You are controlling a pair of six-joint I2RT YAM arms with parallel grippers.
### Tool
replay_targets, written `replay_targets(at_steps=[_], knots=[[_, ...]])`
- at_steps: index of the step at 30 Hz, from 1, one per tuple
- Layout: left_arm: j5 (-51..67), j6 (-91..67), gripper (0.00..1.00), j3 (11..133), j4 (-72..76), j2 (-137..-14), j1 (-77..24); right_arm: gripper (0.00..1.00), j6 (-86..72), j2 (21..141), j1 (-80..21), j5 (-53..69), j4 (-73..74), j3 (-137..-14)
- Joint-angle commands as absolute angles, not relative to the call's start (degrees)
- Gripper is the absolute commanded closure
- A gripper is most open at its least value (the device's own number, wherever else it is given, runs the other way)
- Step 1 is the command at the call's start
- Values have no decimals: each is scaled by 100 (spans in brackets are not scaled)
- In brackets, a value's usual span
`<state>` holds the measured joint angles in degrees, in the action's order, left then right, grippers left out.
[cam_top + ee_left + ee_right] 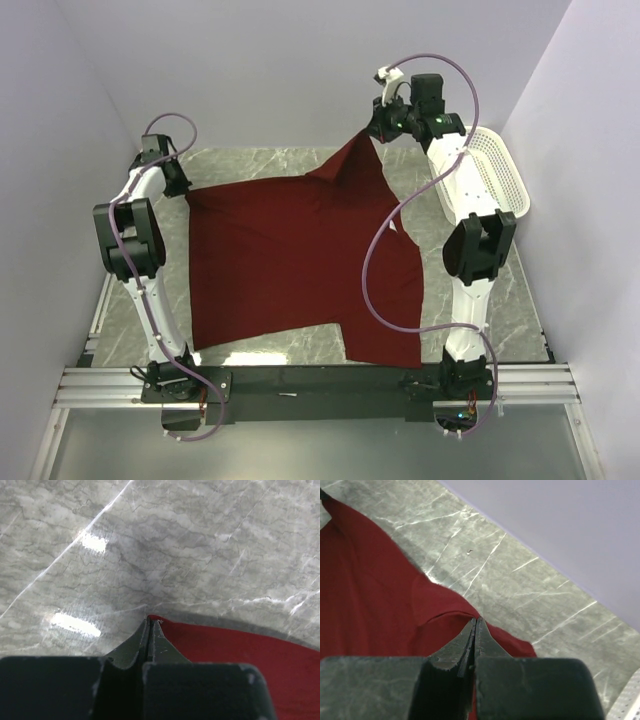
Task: Fold and stack the t-shirts
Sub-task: Fold the tshirt
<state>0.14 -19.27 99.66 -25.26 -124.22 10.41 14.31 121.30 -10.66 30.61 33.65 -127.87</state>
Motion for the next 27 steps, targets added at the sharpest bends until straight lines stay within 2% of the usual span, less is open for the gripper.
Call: replay_targets(at_steps=[1, 11, 27], knots=[[70, -1978, 100, 9713, -2075, -12077, 1072, 100, 1239, 11567, -914, 3322, 3120, -12700], [123, -2039, 100, 8773, -1354, -11418, 1064, 100, 1117, 11013, -800, 3717, 2989, -12103], [220, -2144, 100, 7990, -835, -10741, 1063, 100, 1195, 10600, -677, 3850, 2892, -11356]])
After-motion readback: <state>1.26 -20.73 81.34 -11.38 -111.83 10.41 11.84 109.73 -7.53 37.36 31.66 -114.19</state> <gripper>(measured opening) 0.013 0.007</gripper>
